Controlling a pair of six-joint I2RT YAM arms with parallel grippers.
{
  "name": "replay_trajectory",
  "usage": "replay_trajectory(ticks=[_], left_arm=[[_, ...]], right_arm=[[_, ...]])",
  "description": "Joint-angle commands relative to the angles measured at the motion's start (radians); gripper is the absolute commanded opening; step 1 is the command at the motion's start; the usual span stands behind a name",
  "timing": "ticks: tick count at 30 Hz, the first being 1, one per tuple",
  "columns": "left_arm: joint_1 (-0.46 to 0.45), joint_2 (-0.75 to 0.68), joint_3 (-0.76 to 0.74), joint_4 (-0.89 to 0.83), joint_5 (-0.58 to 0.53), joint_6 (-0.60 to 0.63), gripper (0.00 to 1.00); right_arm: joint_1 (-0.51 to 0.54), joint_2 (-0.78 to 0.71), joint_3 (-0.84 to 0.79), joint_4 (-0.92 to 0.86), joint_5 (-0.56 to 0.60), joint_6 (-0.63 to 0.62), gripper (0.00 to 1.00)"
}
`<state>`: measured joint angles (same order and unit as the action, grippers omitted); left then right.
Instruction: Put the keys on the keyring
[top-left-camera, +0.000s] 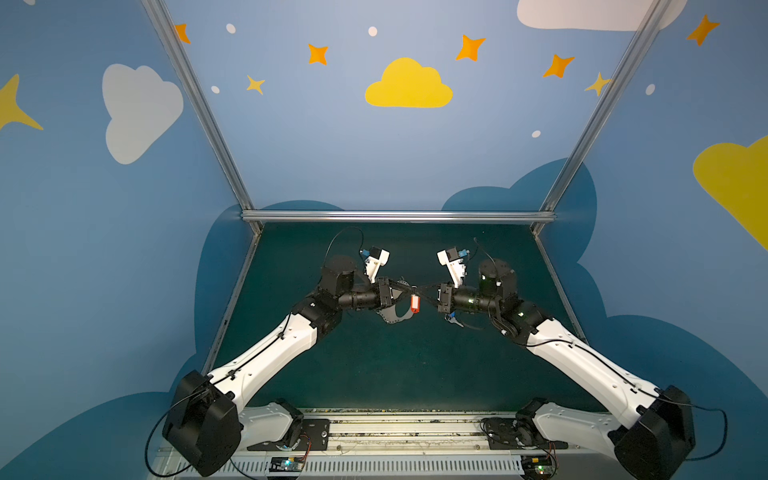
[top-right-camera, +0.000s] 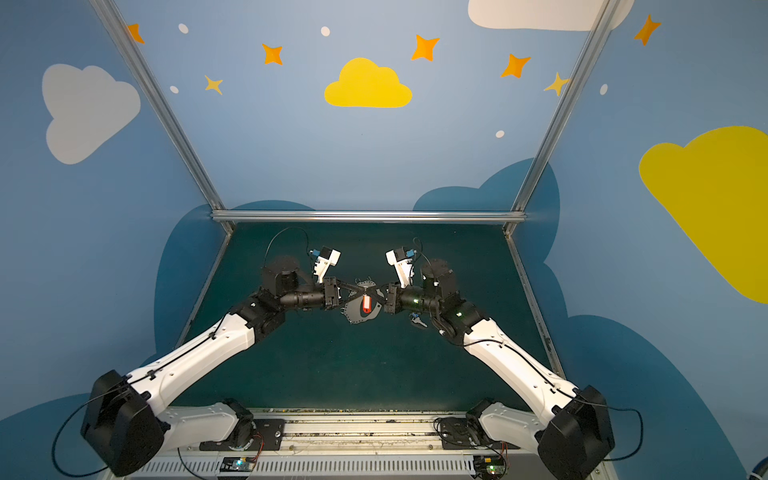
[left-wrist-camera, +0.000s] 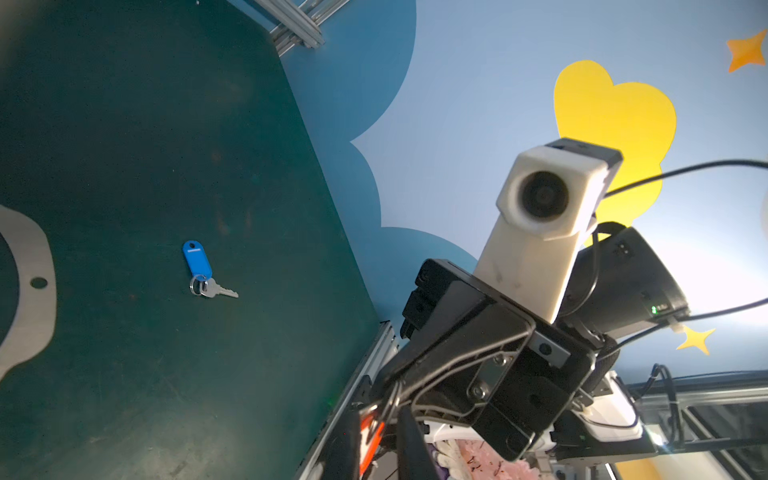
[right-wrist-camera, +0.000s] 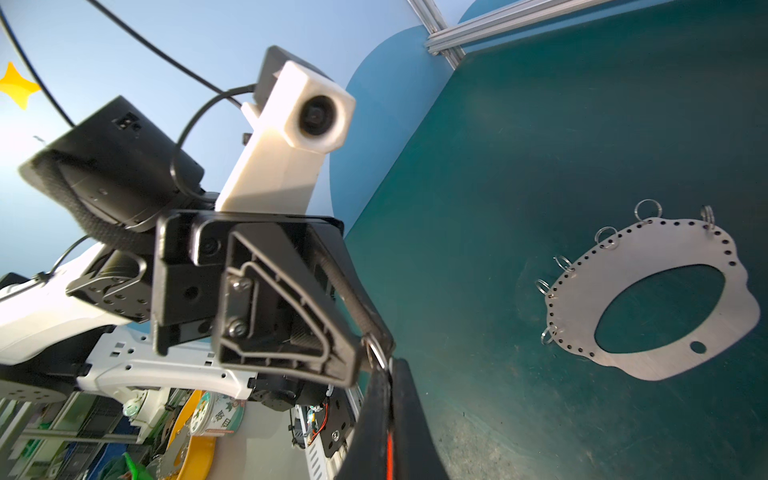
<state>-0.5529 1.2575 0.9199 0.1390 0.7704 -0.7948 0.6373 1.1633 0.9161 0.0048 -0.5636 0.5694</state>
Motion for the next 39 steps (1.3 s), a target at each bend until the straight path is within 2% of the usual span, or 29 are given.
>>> replay_trajectory(ticks=[1, 2, 3, 5, 8, 11, 16, 20, 29, 33, 38, 39], left_arm=[[-0.005, 0.007, 0.035, 0.027, -0.001, 0.017, 0.05], [-0.006, 0.004, 0.037, 0.026, -0.001, 0.020, 0.04], [-0.007, 0.005, 0.037, 0.027, -0.001, 0.022, 0.04], [-0.007, -0.002, 0.047, 0.001, -0.014, 0.039, 0.04], [-0.007, -0.012, 0.064, -0.045, -0.023, 0.075, 0.04], [-0.007, -0.011, 0.077, -0.071, -0.016, 0.088, 0.04], [-0.008, -0.001, 0.082, -0.071, -0.004, 0.093, 0.04], [-0.007, -0.003, 0.073, -0.034, 0.012, 0.087, 0.04], [-0.018, -0.004, 0.044, 0.077, 0.062, 0.060, 0.04], [-0.025, -0.007, 0.037, 0.106, 0.072, 0.060, 0.04], [-0.030, -0.019, 0.023, 0.129, 0.061, 0.058, 0.04], [-0.030, -0.022, 0.019, 0.138, 0.056, 0.055, 0.04]], right_arm=[[-0.002, -0.025, -0.003, 0.029, -0.030, 0.003, 0.00], [-0.003, -0.027, -0.005, 0.028, -0.028, 0.000, 0.00], [-0.002, -0.030, -0.003, 0.018, -0.023, -0.001, 0.04], [-0.004, -0.044, -0.005, -0.011, 0.013, -0.005, 0.21], [-0.016, -0.094, -0.024, -0.049, 0.092, -0.007, 0.37], [-0.039, -0.149, -0.056, -0.048, 0.125, -0.001, 0.43], [-0.072, -0.166, -0.086, 0.012, 0.039, 0.031, 0.42], [-0.093, -0.166, -0.121, 0.122, -0.027, 0.078, 0.29], [-0.105, -0.074, -0.138, 0.365, -0.189, 0.211, 0.28], [-0.104, -0.044, -0.162, 0.471, -0.223, 0.279, 0.26], [-0.100, -0.032, -0.174, 0.534, -0.252, 0.321, 0.22], [-0.099, -0.031, -0.176, 0.546, -0.259, 0.326, 0.17]])
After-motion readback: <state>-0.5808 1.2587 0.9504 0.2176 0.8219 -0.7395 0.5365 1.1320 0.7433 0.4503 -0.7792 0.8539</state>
